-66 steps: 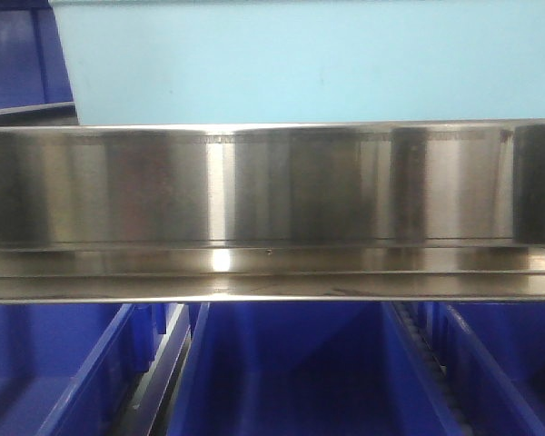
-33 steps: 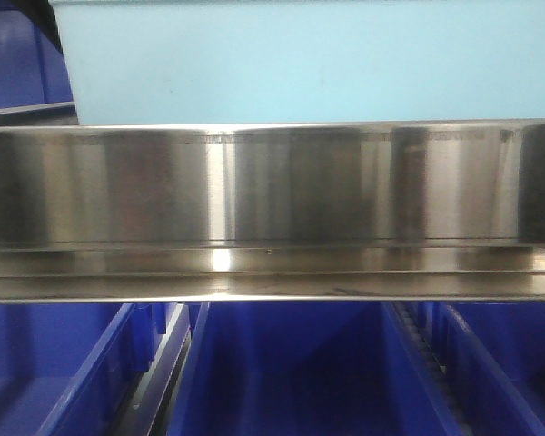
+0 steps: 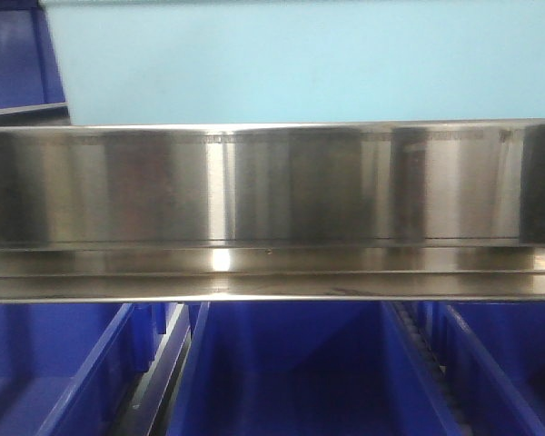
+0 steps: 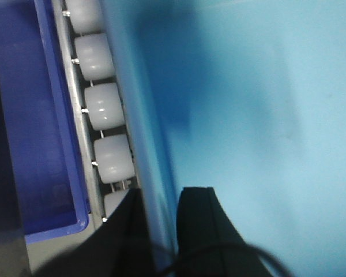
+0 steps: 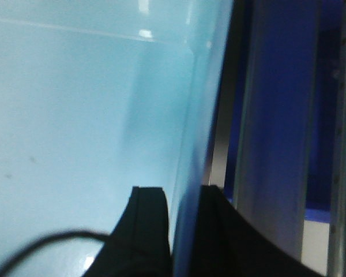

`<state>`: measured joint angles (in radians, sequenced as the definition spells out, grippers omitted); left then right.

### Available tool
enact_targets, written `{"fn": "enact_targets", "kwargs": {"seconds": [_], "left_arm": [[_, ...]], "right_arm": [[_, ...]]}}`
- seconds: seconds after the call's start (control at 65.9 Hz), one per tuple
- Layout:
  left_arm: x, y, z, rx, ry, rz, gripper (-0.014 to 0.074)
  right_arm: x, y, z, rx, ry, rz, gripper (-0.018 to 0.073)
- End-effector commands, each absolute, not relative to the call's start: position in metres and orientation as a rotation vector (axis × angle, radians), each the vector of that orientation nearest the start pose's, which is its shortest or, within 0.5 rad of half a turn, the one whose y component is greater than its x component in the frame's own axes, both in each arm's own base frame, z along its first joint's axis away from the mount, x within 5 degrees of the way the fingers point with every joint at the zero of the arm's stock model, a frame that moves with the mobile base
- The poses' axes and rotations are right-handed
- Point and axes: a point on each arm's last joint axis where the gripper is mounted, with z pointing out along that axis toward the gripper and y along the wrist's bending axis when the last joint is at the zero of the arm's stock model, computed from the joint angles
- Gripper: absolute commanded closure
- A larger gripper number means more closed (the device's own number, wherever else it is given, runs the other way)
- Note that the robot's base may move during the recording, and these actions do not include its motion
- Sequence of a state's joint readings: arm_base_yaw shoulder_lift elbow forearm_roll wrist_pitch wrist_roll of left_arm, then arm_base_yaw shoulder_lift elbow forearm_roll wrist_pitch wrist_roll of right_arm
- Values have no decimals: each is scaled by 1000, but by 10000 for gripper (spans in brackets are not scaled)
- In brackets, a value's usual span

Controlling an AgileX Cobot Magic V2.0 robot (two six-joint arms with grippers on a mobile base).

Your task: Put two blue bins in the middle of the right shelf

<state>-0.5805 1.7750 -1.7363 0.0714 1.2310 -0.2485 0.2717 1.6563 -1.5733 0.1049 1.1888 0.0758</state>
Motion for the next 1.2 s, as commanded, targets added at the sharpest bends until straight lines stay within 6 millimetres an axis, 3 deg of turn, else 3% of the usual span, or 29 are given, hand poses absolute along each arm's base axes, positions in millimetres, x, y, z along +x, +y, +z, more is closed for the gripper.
{"fn": "enact_targets", "kwargs": {"seconds": [0.0, 0.182, 0.334, 0.41, 0.698, 0.895, 1.002, 1.184], "left_arm": [[319, -206, 346, 477, 2698, -159, 707], [318, -205, 347, 476, 2694, -161, 707], [313, -202, 360, 469, 2661, -182, 707], [310, -200, 375, 459, 2618, -205, 707], [290, -189, 462, 411, 2341, -322, 707], [276, -182, 505, 388, 2192, -370, 707], [271, -179, 519, 376, 2141, -390, 707], [270, -178, 522, 374, 2130, -395, 707]], "right_arm": [[333, 101, 342, -260, 2751, 230, 711], [331, 101, 344, -260, 2745, 231, 713], [324, 99, 361, -253, 2666, 245, 713], [318, 97, 375, -246, 2594, 256, 713], [296, 91, 455, -230, 2299, 299, 713], [282, 87, 510, -223, 2110, 323, 713], [276, 85, 525, -221, 2055, 329, 713], [275, 85, 526, -224, 2057, 327, 713]]}}
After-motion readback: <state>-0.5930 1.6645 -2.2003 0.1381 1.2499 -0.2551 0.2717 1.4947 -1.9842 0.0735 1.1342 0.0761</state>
